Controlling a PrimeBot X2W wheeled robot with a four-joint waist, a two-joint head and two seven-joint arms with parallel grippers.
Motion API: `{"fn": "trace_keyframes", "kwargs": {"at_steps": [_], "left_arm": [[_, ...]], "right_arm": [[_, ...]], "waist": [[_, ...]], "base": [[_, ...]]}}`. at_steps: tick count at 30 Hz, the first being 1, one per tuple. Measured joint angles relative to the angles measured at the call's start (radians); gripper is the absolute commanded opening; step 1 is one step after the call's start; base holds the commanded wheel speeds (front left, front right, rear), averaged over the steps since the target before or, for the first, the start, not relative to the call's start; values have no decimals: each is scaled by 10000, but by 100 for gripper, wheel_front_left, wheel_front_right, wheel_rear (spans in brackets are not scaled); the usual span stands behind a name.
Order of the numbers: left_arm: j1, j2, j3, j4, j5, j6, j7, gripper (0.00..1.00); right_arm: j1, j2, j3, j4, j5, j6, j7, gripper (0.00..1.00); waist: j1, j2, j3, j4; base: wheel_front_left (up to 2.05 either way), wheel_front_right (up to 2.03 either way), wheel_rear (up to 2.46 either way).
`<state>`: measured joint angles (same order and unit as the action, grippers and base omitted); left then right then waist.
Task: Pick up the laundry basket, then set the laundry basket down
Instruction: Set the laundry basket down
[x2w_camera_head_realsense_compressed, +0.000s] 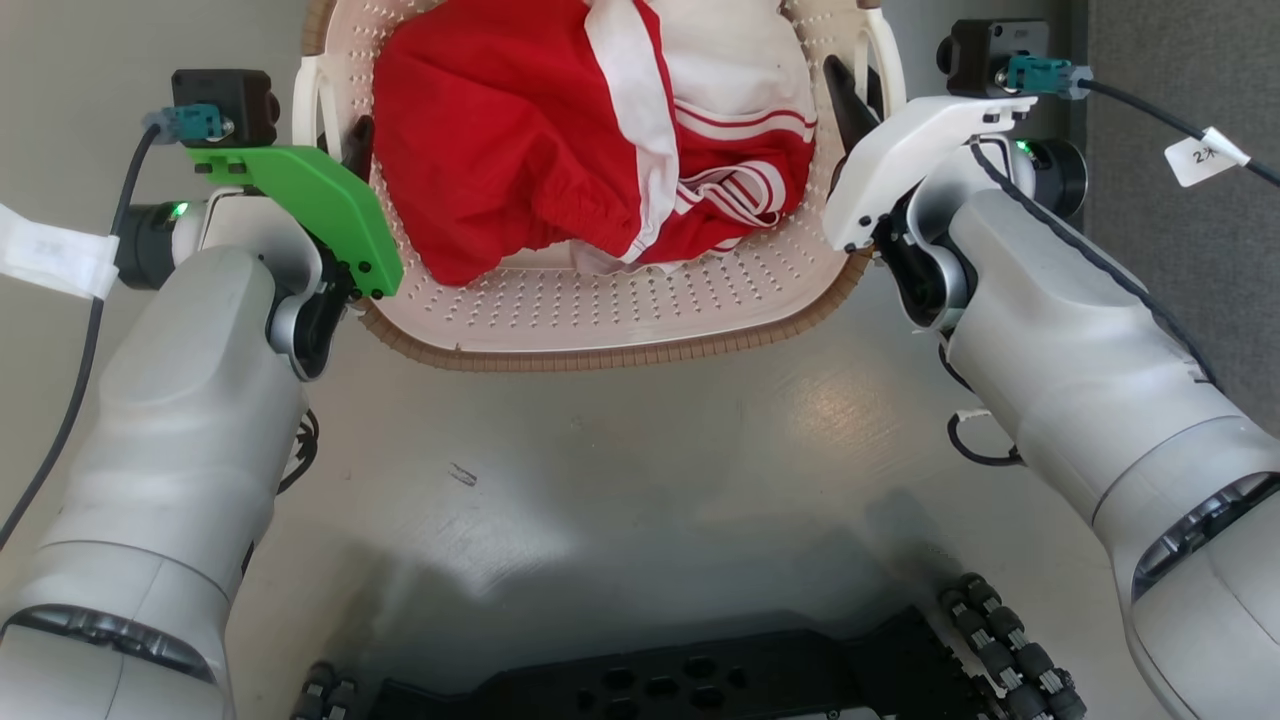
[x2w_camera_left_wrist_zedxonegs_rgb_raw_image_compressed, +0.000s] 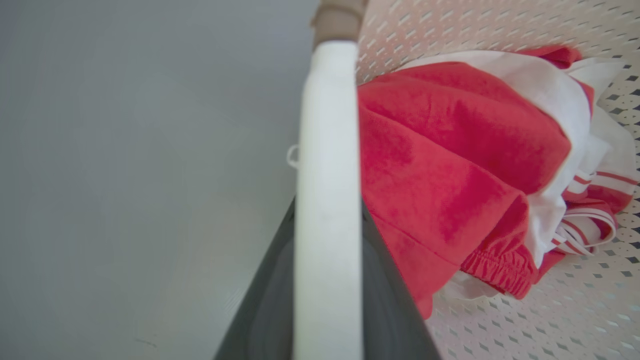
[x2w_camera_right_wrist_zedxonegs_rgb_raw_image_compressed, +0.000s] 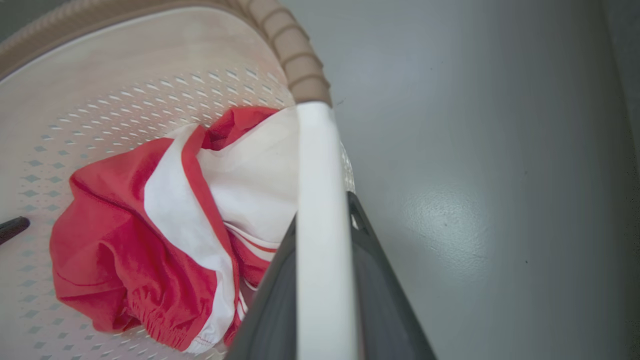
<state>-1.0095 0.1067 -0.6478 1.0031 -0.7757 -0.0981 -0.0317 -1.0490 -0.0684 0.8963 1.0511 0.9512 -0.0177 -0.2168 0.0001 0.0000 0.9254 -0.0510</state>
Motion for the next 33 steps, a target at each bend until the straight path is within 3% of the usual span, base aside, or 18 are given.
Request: {"fn": "trace_keyframes", "kwargs": {"at_steps": [22, 33], "left_arm": [[-578, -219, -134, 270, 142, -88, -671, 0], [-932, -222, -50, 268, 148, -134, -1252, 0]], "right_arm": [[-414, -35, -234, 184, -12, 82, -293, 0], [-872, -130, -744, -98, -558, -4, -291, 0]], "waist": [[-1, 0, 847, 134], [-1, 1, 1238, 220]], "base": [[0, 0, 0], [0, 0, 0]]}}
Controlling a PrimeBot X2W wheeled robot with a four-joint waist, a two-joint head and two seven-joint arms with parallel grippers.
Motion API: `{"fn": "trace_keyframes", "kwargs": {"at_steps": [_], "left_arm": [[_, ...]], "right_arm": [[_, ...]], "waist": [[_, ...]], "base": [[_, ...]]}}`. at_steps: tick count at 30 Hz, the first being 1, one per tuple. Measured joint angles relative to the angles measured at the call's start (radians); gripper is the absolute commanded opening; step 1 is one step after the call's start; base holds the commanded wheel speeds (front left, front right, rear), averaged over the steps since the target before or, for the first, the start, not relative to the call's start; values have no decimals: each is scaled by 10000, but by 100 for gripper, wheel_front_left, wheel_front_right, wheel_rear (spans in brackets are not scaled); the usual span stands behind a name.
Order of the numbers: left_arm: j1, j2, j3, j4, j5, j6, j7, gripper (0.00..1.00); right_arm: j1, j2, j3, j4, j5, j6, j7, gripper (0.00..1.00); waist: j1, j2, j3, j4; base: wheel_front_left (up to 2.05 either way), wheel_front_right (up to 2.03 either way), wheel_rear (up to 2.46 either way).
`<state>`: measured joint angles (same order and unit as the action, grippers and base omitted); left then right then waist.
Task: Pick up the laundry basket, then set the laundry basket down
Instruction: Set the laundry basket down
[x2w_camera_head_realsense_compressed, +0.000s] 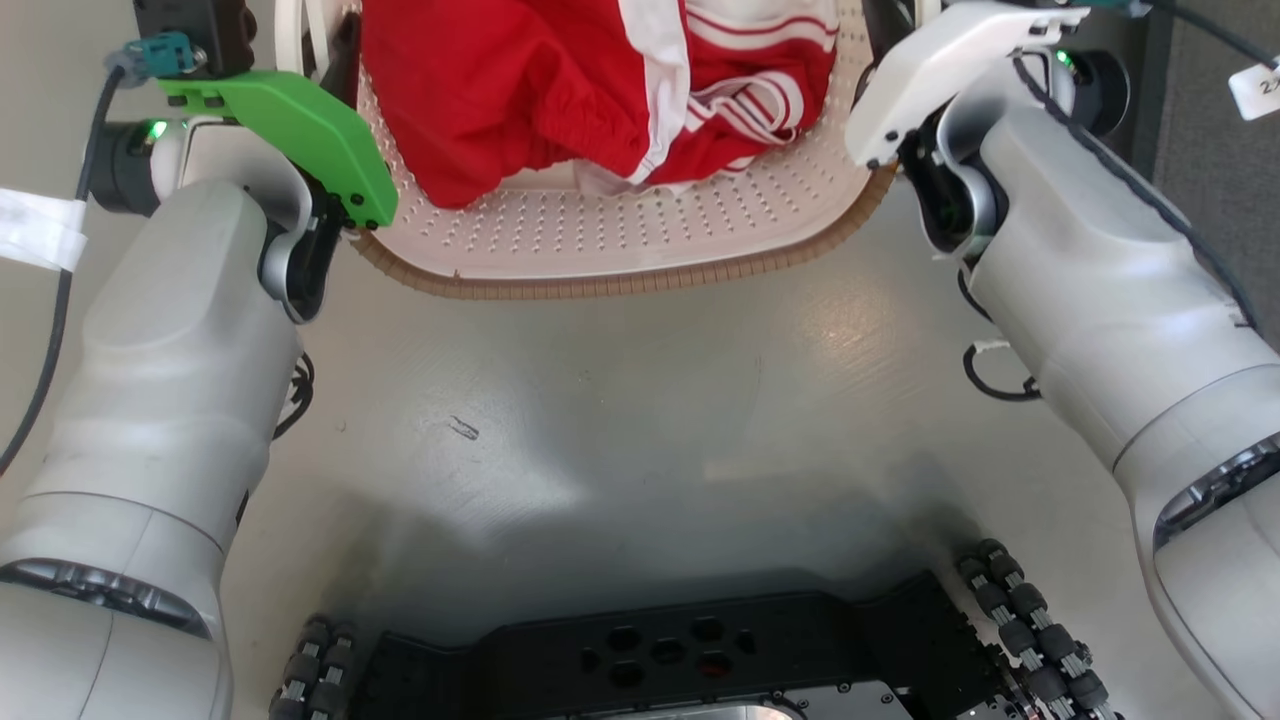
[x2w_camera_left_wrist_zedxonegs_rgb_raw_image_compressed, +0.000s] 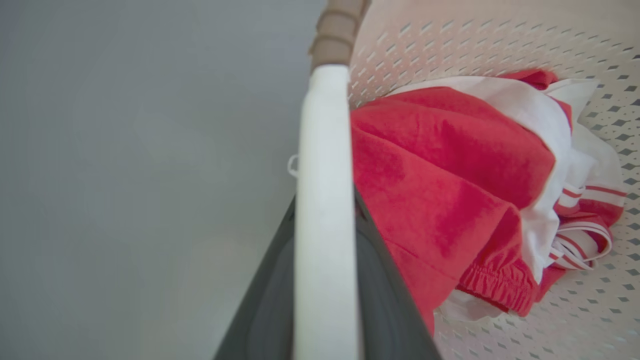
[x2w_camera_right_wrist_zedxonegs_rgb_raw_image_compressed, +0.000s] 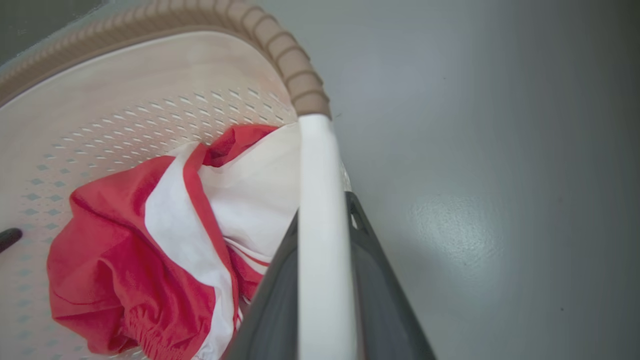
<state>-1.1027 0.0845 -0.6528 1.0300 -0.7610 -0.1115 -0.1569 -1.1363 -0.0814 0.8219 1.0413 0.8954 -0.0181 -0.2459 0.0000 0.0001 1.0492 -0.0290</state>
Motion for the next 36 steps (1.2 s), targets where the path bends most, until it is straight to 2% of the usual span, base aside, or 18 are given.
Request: {"fn": "trace_keyframes", "kwargs": {"at_steps": [9, 10, 11, 12, 13, 14, 15, 16, 19, 20, 21, 22, 28, 36], "left_arm": [[-60, 10, -15, 130, 0, -25, -286, 0], [-64, 10, -25, 150, 0, -25, -311, 0], [-78, 10, -36, 173, 0, -25, -332, 0], [-96, 8, -46, 201, 0, -27, -332, 0], [-115, 8, -63, 230, 2, -27, -332, 0], [-149, 8, -94, 259, 2, -29, -332, 0], [-182, 0, -134, 276, 2, -33, -332, 0], [-218, -15, -184, 291, 6, -40, -332, 0], [-259, -86, -280, 337, 125, -105, -332, 0], [-259, -88, -290, 384, 148, -111, -330, 22], [-257, -96, -307, 439, 161, -115, -313, 77], [-233, -132, -330, 566, 165, -117, -240, 100], [61, -360, -433, 851, 163, -127, -98, 100], [60, -368, -481, 926, 155, -127, -109, 100]], "right_arm": [[-22, -31, -430, -282, -443, -92, 0, 0], [-17, -29, -462, -299, -477, -98, 0, 6], [-8, -27, -502, -322, -518, -98, 0, 27], [3, -19, -545, -343, -527, -98, 0, 41], [8, -15, -591, -380, -558, -94, -4, 48], [7, -15, -642, -439, -604, -88, -17, 79], [7, -12, -686, -481, -627, -86, -44, 96], [7, -6, -719, -500, -652, -86, -59, 100], [37, 35, -805, -527, -779, -86, -61, 100], [69, 38, -840, -533, -805, -84, -61, 100], [102, 54, -882, -543, -857, -84, -61, 100], [138, 73, -932, -558, -894, -84, -63, 100], [270, 96, -1089, -558, -1018, -84, -75, 100], [454, 100, -1281, -558, -1248, -33, -77, 100]], "waist": [[-1, 0, 97, -18], [-1, 0, 100, -22], [-1, 0, 102, -24], [-1, 0, 102, -27], [-1, 0, 100, -29], [-1, 0, 96, -33], [-1, 0, 91, -36], [-1, 0, 84, -39], [-1, 0, 54, -47], [-1, 0, 41, -50], [-1, 0, 26, -52], [-1, 0, 6, -56], [-1, 0, -159, -74], [0, 0, -391, -86]], "base": [[0, 0, 0], [0, 0, 0], [0, 0, 0], [0, 0, 0], [0, 0, 0], [0, 0, 0], [0, 0, 0], [0, 0, 0], [0, 0, 0], [0, 0, 0], [0, 0, 0], [0, 0, 0], [0, 0, 0], [0, 0, 0]]}}
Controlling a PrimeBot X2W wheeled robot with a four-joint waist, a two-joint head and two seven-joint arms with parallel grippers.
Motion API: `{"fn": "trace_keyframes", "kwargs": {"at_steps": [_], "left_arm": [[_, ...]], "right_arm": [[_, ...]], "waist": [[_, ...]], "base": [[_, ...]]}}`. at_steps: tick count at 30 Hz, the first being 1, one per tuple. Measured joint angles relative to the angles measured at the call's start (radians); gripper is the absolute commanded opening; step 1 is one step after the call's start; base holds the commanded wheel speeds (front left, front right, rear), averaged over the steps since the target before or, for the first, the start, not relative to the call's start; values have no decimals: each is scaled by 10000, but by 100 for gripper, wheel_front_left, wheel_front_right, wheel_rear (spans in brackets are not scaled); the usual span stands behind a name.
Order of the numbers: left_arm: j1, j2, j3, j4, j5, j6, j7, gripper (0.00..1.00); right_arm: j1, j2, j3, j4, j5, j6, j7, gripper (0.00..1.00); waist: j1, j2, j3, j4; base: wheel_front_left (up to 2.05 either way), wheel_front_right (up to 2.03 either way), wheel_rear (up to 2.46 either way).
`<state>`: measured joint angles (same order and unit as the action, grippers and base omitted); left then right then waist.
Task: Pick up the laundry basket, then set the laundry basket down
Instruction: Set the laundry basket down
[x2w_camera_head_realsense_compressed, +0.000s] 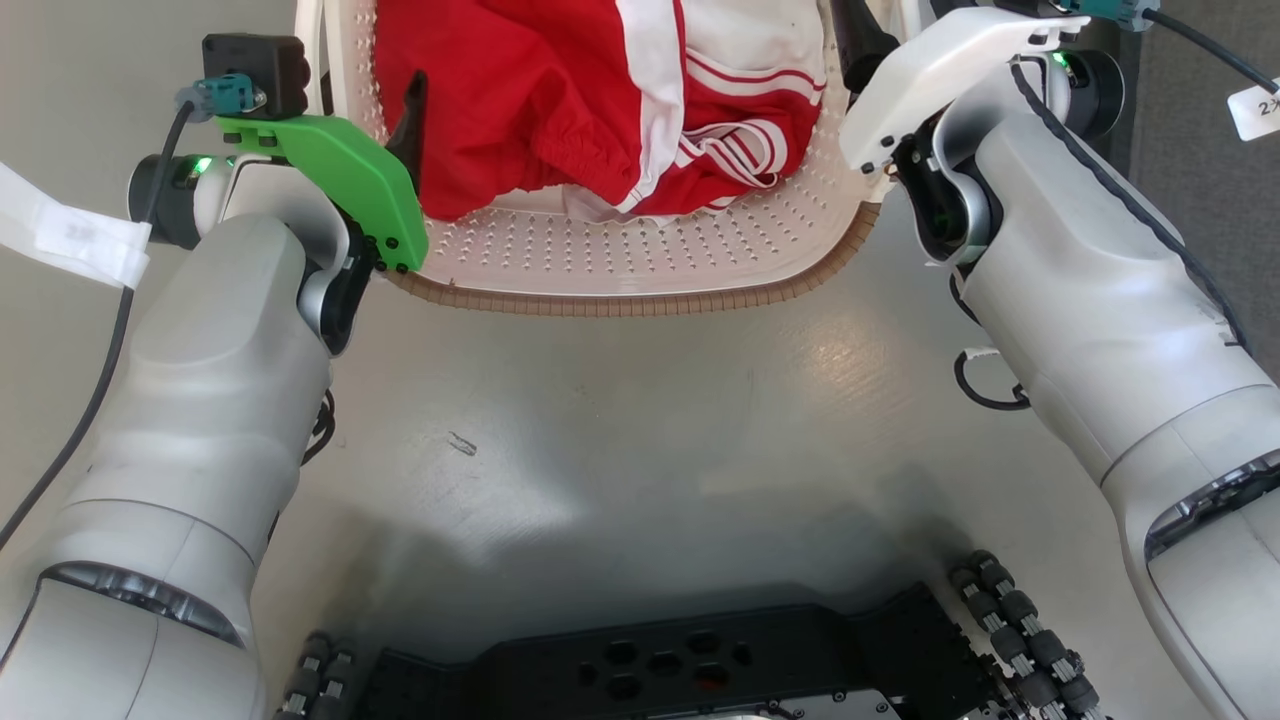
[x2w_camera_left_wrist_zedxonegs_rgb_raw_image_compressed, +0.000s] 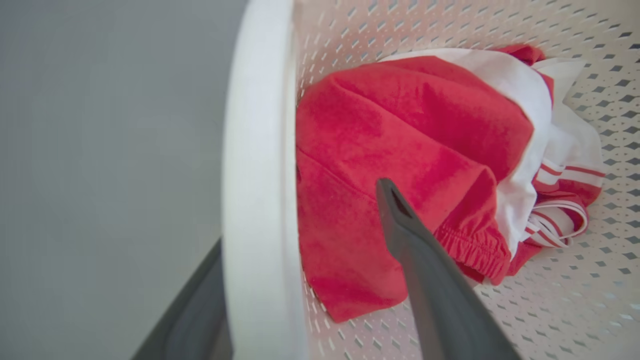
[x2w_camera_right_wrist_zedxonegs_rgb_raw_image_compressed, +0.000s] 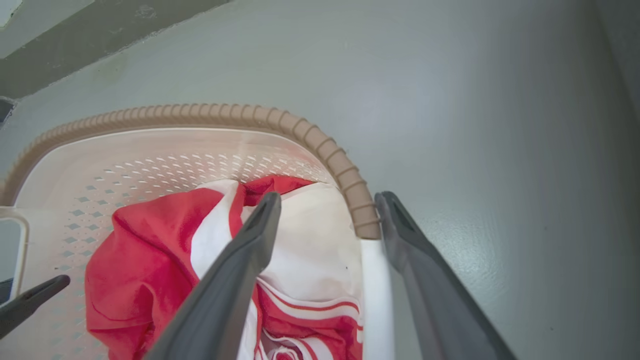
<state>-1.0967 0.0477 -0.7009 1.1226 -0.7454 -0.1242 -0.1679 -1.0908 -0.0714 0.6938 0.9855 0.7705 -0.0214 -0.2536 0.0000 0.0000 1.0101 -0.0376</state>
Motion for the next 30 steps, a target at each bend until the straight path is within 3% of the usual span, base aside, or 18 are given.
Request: {"fn": "trace_keyframes", "kwargs": {"at_steps": [30], "left_arm": [[509, 61, -468, 414, 8, -2, -318, 100]], "right_arm": [[1231, 58, -470, 35, -238, 226, -10, 100]], "waist": [[0, 0, -1565, -95]], "base": [[0, 0, 0]]}}
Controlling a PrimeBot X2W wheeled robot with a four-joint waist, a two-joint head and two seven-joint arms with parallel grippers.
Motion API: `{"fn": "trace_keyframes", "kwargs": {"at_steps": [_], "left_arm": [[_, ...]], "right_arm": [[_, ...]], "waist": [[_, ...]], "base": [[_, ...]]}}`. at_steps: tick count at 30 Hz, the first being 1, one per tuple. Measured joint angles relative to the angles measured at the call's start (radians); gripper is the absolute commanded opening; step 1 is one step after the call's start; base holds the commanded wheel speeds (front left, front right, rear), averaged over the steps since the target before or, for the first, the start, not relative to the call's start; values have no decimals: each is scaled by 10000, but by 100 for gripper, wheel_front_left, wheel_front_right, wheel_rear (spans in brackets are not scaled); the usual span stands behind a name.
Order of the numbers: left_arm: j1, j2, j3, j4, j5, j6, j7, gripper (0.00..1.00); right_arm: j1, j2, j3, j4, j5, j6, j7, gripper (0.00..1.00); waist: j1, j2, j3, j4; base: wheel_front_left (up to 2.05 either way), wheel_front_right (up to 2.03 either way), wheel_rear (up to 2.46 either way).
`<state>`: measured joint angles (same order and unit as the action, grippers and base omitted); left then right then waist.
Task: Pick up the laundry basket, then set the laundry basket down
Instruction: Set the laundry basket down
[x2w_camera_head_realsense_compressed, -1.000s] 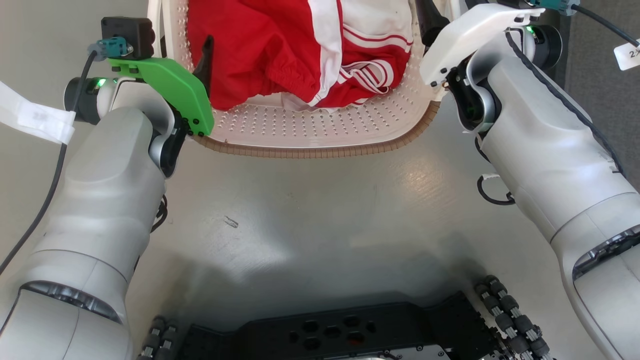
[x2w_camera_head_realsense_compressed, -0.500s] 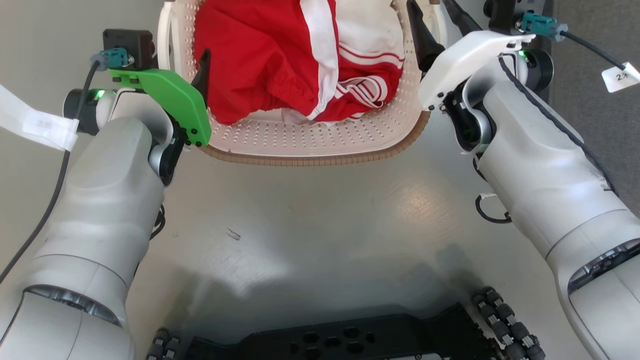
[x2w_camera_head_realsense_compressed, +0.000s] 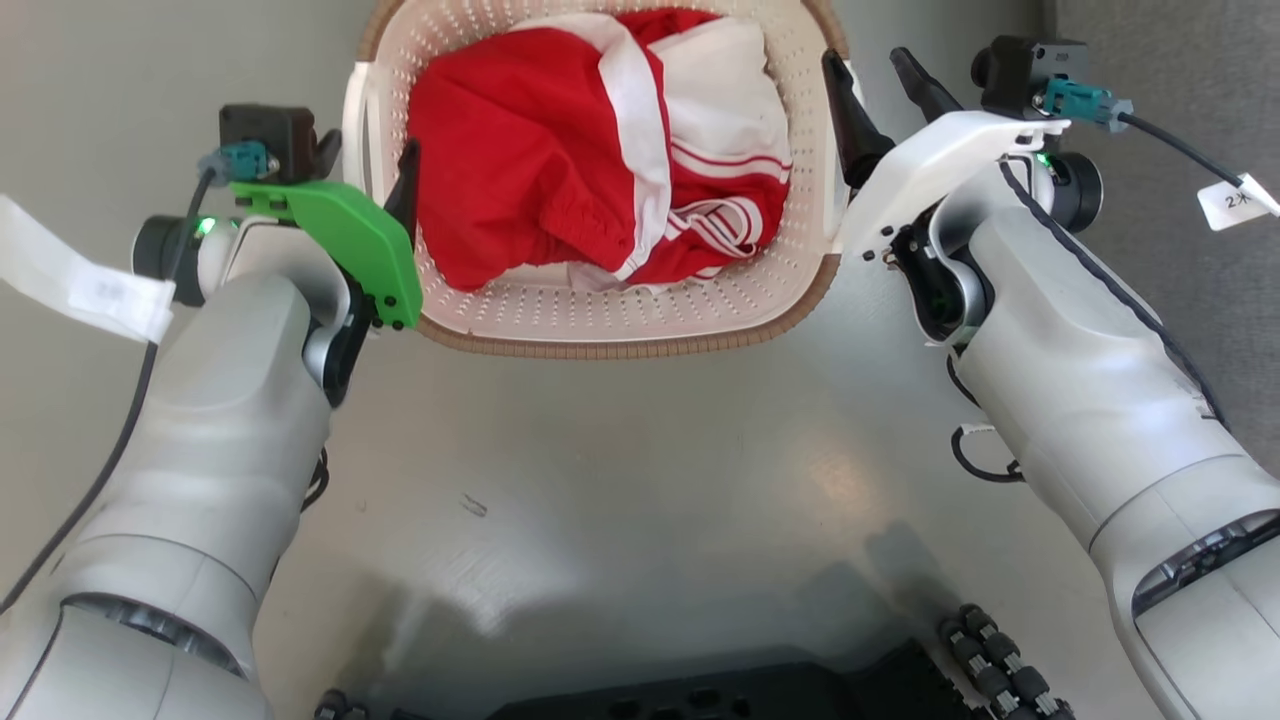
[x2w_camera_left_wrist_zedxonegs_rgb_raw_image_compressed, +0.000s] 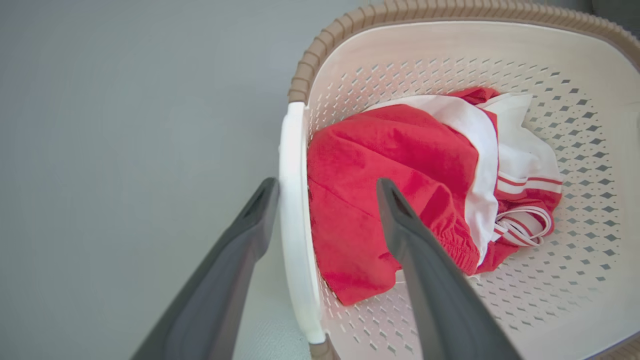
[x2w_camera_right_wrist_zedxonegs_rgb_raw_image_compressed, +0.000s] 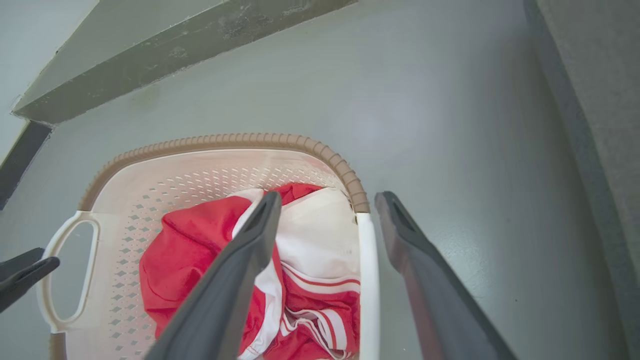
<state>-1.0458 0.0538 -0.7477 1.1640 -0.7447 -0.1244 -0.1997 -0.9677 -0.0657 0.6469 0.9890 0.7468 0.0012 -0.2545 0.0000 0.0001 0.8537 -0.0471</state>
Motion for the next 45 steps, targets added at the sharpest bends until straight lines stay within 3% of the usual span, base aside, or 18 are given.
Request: {"fn": "trace_keyframes", "kwargs": {"at_steps": [19, 26, 34, 45], "left_arm": [[1312, 36, -236, -98, -174, 0, -314, 100], [1751, 336, -192, -420, -301, -2, -485, 100], [2202, 631, 284, -938, -489, 0, -491, 100], [3011, 1001, 1363, -2675, -343, 0, -491, 100]], "right_arm": [[1243, 27, -495, -255, -228, 75, 0, 100], [1738, 27, -805, -725, -449, 180, 0, 100], [2330, -58, -1258, -1488, -934, 251, 0, 100], [3674, -307, -1620, -2518, -1613, 339, 0, 100]], "waist": [[0, 0, -1869, -132], [0, 0, -2712, -196], [0, 0, -3736, -248], [0, 0, -5172, -137]], "base": [[0, 0, 0], [0, 0, 0], [0, 0, 0], [0, 0, 0]]}}
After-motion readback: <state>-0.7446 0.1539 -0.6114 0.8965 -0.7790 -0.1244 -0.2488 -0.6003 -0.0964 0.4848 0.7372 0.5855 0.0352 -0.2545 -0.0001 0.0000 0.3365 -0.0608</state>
